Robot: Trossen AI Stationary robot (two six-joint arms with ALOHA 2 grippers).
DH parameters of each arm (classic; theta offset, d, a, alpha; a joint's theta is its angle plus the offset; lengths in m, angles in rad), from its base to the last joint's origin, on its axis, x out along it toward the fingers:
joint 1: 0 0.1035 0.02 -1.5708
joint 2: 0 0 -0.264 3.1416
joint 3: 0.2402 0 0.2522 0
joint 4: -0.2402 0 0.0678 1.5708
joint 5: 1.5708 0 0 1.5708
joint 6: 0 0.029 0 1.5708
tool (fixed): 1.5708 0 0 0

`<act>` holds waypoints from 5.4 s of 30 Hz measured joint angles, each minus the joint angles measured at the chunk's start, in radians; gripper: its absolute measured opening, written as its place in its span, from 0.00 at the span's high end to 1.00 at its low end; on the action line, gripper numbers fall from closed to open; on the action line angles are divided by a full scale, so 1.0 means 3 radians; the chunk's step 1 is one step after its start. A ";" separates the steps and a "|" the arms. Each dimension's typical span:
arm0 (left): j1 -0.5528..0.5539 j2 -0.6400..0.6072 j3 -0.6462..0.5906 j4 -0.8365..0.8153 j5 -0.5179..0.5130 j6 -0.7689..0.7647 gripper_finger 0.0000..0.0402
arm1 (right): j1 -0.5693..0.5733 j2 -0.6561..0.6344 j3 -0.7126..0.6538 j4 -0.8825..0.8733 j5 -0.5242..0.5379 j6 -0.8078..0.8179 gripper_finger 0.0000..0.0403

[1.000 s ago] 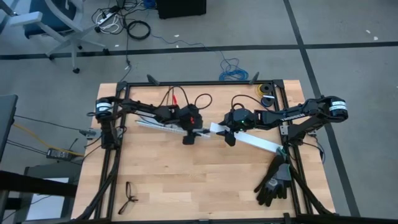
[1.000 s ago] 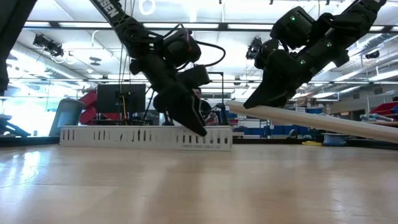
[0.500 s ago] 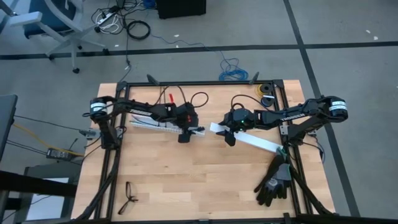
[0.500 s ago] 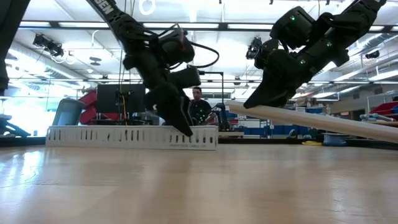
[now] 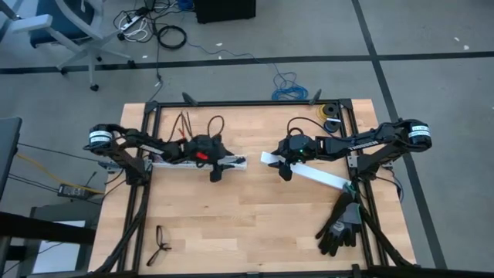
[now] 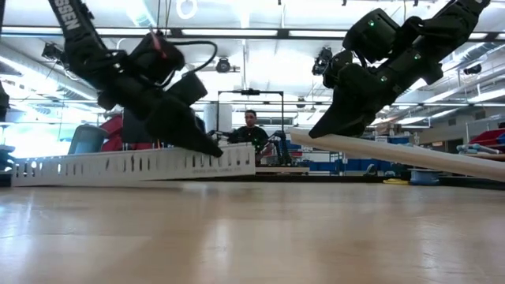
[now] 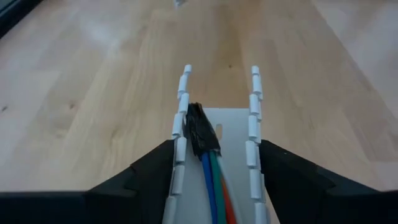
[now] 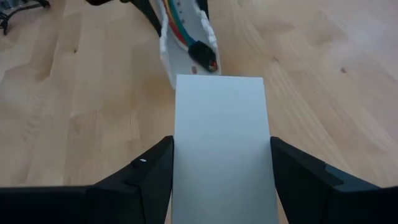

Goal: Ziptie cables
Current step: Close the white cable duct with the white cable duct cover

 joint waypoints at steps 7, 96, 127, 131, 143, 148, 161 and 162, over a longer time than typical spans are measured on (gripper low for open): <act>0.0001 0.0026 -0.0076 0.0380 0.0039 -0.0033 0.42 | 0.0000 0.0000 0.0000 0.0006 0.0001 0.0031 0.43; -0.0090 0.0703 0.0564 0.0047 0.0186 -0.0072 0.44 | 0.0174 0.1049 0.0772 0.0176 0.0039 -0.1109 0.43; -0.0090 0.0705 0.0563 0.0095 0.0182 -0.0073 0.31 | 0.0149 0.1094 0.0773 0.0382 0.0066 -0.0836 0.34; -0.0090 0.0702 0.0563 0.0095 0.0182 -0.0073 0.31 | 0.0149 0.1094 0.0772 0.0382 0.0066 -0.0836 0.34; -0.0081 0.0482 0.0569 -0.0402 0.0274 -0.0052 0.31 | 0.0150 0.1094 0.0773 0.0379 0.0060 -0.0782 0.35; -0.0084 0.0506 0.0568 -0.0511 0.0295 -0.0071 0.31 | 0.0149 0.1093 0.0773 0.0374 0.0060 -0.0775 0.35; -0.0086 0.0506 0.0567 -0.0481 0.0273 -0.0054 0.37 | 0.0156 0.1093 0.0773 0.0454 0.0062 -0.0708 0.35; -0.0086 0.0506 0.0567 -0.0476 0.0271 -0.0054 0.38 | 0.0156 0.1093 0.0773 0.0501 0.0060 -0.0660 0.35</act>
